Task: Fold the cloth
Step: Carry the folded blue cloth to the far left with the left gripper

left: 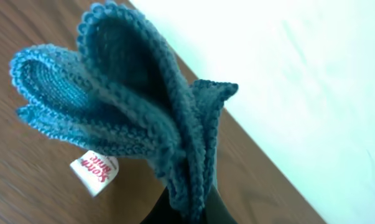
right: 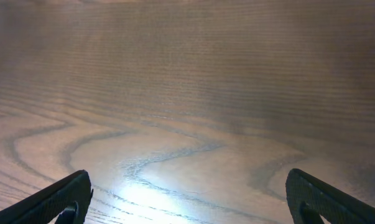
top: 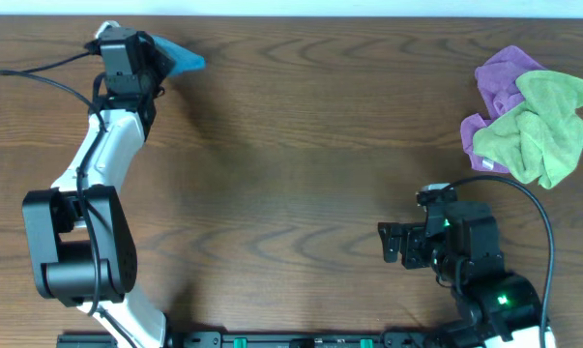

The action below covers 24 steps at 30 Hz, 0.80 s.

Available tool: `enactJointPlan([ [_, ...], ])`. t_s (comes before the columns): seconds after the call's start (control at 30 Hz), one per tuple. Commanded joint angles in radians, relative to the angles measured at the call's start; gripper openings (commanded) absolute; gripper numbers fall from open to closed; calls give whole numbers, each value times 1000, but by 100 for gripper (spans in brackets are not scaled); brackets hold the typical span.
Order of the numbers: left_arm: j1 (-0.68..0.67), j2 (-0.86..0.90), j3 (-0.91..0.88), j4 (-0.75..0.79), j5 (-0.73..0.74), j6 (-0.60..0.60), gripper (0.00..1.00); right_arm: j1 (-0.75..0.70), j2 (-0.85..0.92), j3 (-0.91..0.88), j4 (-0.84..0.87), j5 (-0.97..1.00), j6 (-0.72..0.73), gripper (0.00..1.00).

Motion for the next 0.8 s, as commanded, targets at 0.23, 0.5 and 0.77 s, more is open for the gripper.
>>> enactJointPlan([
  [0.23, 20, 134, 34, 148, -201, -7, 6, -9, -3, -3, -1, -4, 15, 99],
  [0.5, 29, 231, 56, 162, -207, -6, 6, -9, -3, -3, -1, -4, 15, 99],
  [0.77, 29, 232, 56, 110, -207, -5, 29, -9, -3, -3, -1, -4, 15, 99],
])
